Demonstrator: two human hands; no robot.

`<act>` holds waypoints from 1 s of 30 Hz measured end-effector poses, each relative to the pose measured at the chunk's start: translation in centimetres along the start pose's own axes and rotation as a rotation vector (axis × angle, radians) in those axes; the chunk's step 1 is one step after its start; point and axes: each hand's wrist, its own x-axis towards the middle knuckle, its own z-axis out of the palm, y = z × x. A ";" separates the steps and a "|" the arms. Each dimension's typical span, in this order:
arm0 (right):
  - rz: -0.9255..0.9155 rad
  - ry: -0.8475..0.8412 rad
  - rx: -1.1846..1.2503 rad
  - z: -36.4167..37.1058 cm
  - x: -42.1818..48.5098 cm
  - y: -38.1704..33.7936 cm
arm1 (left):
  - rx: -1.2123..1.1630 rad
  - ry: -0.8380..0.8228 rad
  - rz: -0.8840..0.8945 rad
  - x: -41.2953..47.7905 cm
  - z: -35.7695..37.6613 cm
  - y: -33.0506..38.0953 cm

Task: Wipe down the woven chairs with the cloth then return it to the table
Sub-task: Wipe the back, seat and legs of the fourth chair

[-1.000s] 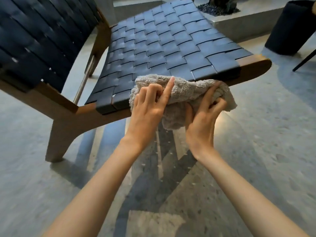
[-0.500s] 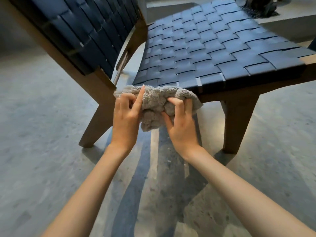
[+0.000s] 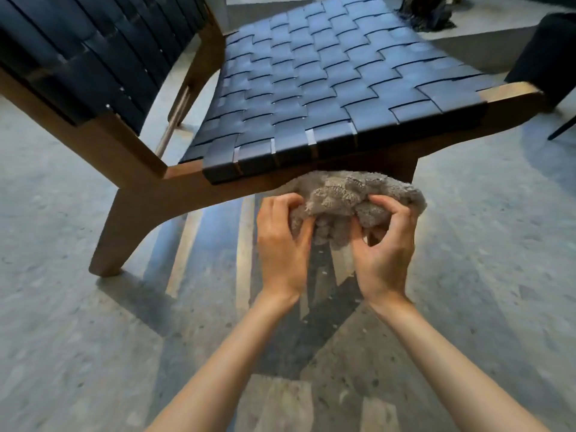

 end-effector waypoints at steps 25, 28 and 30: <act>0.095 -0.334 0.118 -1.9 4.7 9.6 | -0.429 -0.227 -0.260 0.1 13.5 1.4; 0.132 -0.343 0.068 -1.6 2.6 11.8 | -0.402 -0.291 -0.220 -1.6 14.5 0.0; 0.172 -0.330 0.056 -1.5 1.7 13.3 | -0.392 -0.302 -0.225 -2.8 15.0 -0.8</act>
